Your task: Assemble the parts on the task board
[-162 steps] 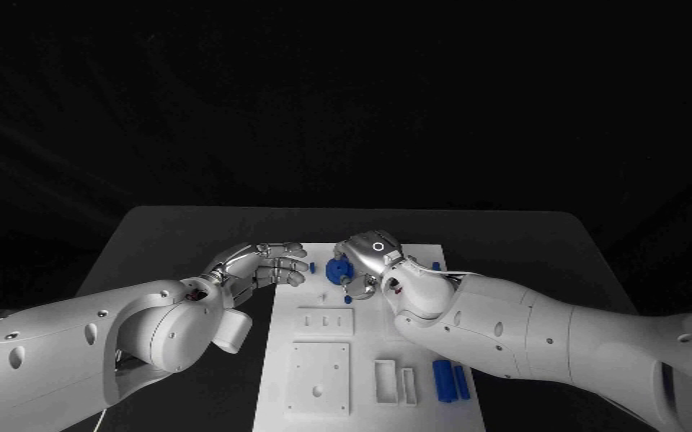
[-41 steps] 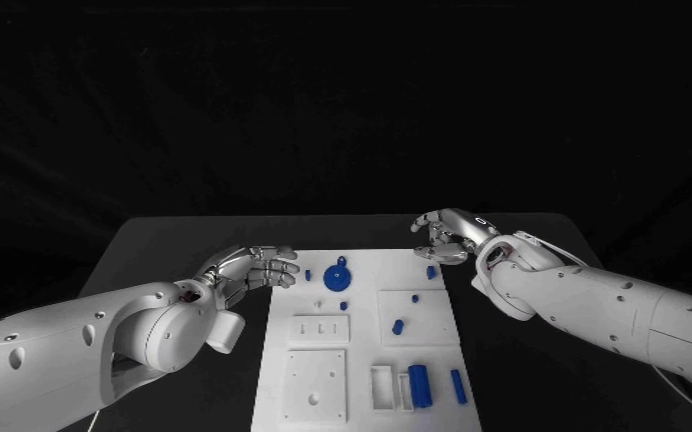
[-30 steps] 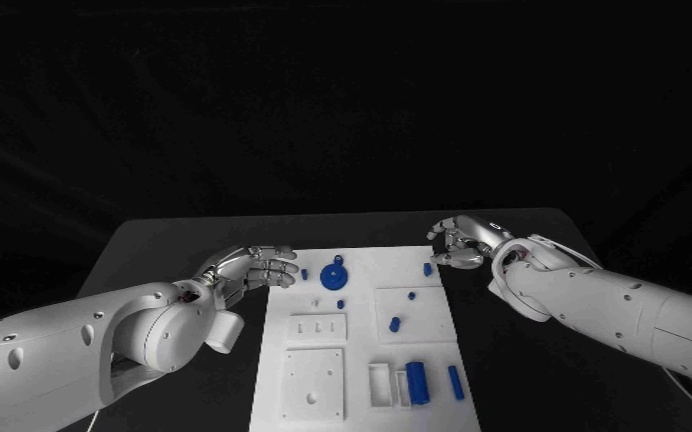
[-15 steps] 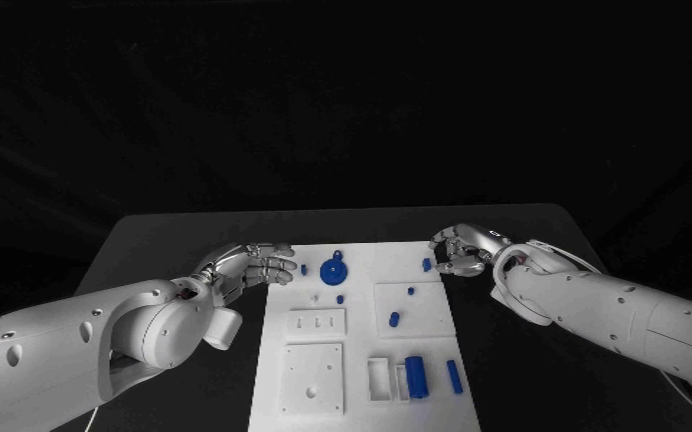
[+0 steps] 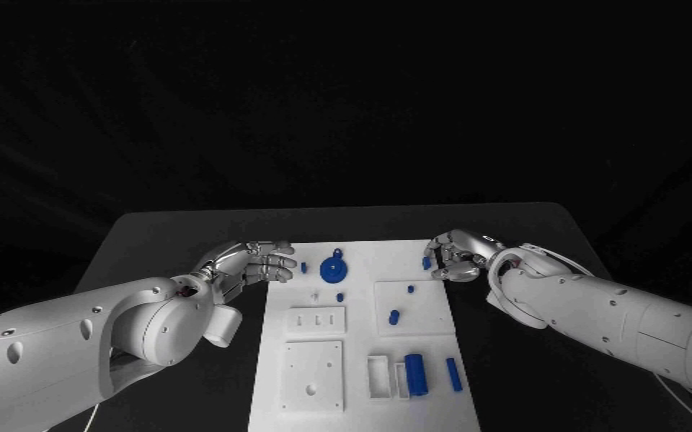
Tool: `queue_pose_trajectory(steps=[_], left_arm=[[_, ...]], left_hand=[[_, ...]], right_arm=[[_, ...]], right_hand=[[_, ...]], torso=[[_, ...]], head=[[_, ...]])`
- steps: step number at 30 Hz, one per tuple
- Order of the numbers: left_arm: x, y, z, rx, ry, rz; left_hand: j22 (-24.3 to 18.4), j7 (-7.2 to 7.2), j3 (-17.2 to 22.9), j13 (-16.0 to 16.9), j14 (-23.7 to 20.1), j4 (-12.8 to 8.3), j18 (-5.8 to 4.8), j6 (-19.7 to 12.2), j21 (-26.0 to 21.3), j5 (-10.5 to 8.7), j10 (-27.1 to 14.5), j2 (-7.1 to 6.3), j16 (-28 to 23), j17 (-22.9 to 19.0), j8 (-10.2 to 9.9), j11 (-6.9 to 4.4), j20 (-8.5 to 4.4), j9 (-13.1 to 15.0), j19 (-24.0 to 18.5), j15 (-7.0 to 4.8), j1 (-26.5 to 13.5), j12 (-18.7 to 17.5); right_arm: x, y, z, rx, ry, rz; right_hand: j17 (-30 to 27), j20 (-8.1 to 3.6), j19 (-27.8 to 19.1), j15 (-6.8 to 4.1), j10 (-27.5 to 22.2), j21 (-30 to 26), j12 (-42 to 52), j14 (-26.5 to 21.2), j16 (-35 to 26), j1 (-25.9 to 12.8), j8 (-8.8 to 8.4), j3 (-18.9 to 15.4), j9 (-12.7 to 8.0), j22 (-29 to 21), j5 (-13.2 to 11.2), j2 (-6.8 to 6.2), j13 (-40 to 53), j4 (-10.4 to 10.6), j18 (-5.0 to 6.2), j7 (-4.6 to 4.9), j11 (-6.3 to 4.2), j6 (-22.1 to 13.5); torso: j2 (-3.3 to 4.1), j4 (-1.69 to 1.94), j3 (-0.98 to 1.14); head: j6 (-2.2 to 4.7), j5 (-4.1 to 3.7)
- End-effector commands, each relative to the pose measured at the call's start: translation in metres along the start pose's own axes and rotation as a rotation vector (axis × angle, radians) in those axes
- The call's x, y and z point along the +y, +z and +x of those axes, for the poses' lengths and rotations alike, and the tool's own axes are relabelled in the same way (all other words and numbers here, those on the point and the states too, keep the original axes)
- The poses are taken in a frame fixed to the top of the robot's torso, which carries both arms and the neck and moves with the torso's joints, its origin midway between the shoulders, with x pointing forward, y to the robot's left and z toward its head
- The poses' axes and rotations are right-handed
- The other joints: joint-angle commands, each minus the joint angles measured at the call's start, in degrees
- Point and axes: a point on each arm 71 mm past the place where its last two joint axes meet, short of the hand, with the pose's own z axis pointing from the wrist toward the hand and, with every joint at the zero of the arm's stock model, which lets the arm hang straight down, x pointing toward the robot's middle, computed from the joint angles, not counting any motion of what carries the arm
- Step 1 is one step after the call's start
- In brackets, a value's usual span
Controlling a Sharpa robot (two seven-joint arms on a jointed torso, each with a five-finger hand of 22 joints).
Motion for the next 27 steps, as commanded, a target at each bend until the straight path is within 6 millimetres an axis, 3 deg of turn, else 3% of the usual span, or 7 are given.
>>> queue_pose_trajectory(steps=[1, 11, 20, 27], left_arm=[[-0.0009, 0.0004, 0.0023, 0.021, -0.006, 0.010], [0.0004, 0.0012, 0.0020, 0.021, -0.006, 0.008], [0.0007, 0.0013, 0.0020, 0.020, -0.006, 0.007], [0.0008, 0.0012, 0.0020, 0.020, -0.006, 0.007]], left_hand=[[-0.1, 1.34, 0.0, 0.1, 0.3, -0.2, -0.73, 0.4, 0.0, 0.04, -0.1, -0.09, 0.3, -0.1, -0.2, -0.26, -0.23, 0.1, 0.1, -0.05, 0.6, 0.2], [-0.1, 1.34, 0.0, 0.1, 0.3, -0.2, -0.74, 0.4, 0.0, 0.04, -0.1, -0.07, 0.3, -0.1, -0.2, -0.26, -0.23, 0.1, 0.1, -0.05, 0.6, 0.2], [-0.1, 1.34, 0.0, 0.1, 0.3, -0.2, -0.75, 0.4, 0.0, 0.04, -0.1, -0.02, 0.3, -0.1, -0.2, -0.26, -0.22, 0.1, 0.1, -0.04, 0.6, 0.2], [-0.1, 1.35, 0.0, 0.1, 0.3, -0.1, -0.76, 0.4, 0.0, 0.04, -0.1, -0.01, 0.3, -0.1, -0.2, -0.25, -0.21, 0.1, 0.1, -0.04, 0.6, 0.2]], right_arm=[[0.0019, 0.0007, 0.0048, 0.019, 0.003, -0.014], [0.0041, 0.0026, 0.0100, 0.007, 0.004, -0.008], [0.0048, 0.0038, 0.0092, -0.019, 0.000, -0.001], [0.0041, 0.0036, 0.0081, -0.031, -0.006, 0.002]], right_hand=[[0.1, 0.17, -0.2, -0.39, -0.1, -0.3, 0.2, -0.2, -0.3, -0.1, 0.41, -0.5, -0.1, 1.0, -0.7, 0.63, -0.1, 0.2, 3.63, 0.77, -0.10, 1.3], [0.2, 0.13, -0.1, -0.42, 0.0, -0.2, 0.3, -0.1, -0.3, -0.5, 0.54, -0.7, -0.1, 1.0, -1.9, 0.95, -0.1, 0.6, 3.63, 0.75, -0.13, 1.6], [0.5, -0.05, 0.0, -0.61, 0.2, -0.3, 0.5, 0.0, -0.4, -0.4, 1.83, 2.0, 0.1, 0.9, -7.7, 2.07, -0.3, 2.6, 3.63, 0.52, -0.35, 4.5], [0.7, -0.14, 0.1, -1.23, 0.4, -0.2, 0.5, 0.1, -0.4, -0.1, 2.75, 3.6, 0.3, 1.0, -9.4, 2.84, -0.4, 2.9, 3.63, -0.18, -1.00, 6.7]], torso=[[-0.06, 0.07, -0.01], [-0.07, -0.04, -0.04], [-0.05, 0.01, -0.05], [-0.03, 0.01, -0.02]], head=[[-0.11, 0.05], [0.07, 0.09], [0.03, 0.00], [-0.06, 0.17]])
